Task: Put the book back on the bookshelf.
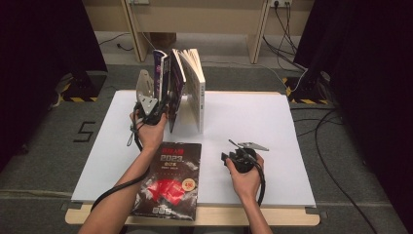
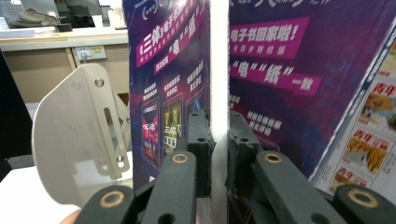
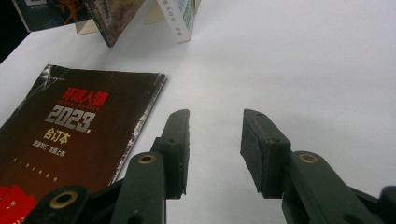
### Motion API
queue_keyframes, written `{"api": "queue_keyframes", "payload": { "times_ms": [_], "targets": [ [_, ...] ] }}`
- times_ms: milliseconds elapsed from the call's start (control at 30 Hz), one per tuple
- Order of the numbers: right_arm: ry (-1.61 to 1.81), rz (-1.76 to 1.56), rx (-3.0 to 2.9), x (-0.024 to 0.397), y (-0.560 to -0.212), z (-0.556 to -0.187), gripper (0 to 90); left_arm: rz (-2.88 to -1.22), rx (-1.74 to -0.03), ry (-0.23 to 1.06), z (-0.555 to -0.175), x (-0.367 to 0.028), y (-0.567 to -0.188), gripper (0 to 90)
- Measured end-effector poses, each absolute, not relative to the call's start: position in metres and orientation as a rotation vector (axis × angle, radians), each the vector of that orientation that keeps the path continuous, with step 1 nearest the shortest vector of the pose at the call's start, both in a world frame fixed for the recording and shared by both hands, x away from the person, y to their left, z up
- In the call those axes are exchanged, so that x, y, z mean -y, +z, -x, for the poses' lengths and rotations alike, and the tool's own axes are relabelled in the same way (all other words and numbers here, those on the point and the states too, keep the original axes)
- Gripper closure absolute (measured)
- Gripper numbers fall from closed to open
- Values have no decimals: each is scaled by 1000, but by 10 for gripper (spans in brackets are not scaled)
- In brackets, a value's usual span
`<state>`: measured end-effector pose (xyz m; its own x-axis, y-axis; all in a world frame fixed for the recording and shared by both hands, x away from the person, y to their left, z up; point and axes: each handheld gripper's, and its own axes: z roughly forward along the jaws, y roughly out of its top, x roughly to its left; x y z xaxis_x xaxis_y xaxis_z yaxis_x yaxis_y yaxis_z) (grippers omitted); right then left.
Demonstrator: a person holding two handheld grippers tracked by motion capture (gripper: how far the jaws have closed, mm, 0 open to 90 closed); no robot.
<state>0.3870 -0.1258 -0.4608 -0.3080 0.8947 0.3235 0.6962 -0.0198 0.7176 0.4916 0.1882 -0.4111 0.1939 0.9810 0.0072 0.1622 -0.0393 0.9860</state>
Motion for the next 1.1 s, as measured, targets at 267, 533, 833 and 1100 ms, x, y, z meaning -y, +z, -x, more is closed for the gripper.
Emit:
{"api": "queue_keyframes", "payload": {
  "times_ms": [267,533,833,1100],
  "targets": [
    [1214,-1694,-2043,125,-465,-389,618,-1438,-1165,976,-480,-193,-422,813],
    [1212,-1723,-2041,125,-466,-388,607,-1459,-1202,924,-481,-193,-417,776],
    [1218,-1720,-2047,126,-468,-390,589,-1508,-1226,951,-494,-184,-399,666],
    [1229,-1726,-2045,128,-467,-390,582,-1539,-1263,967,-514,-179,-380,632]
  ]
}}
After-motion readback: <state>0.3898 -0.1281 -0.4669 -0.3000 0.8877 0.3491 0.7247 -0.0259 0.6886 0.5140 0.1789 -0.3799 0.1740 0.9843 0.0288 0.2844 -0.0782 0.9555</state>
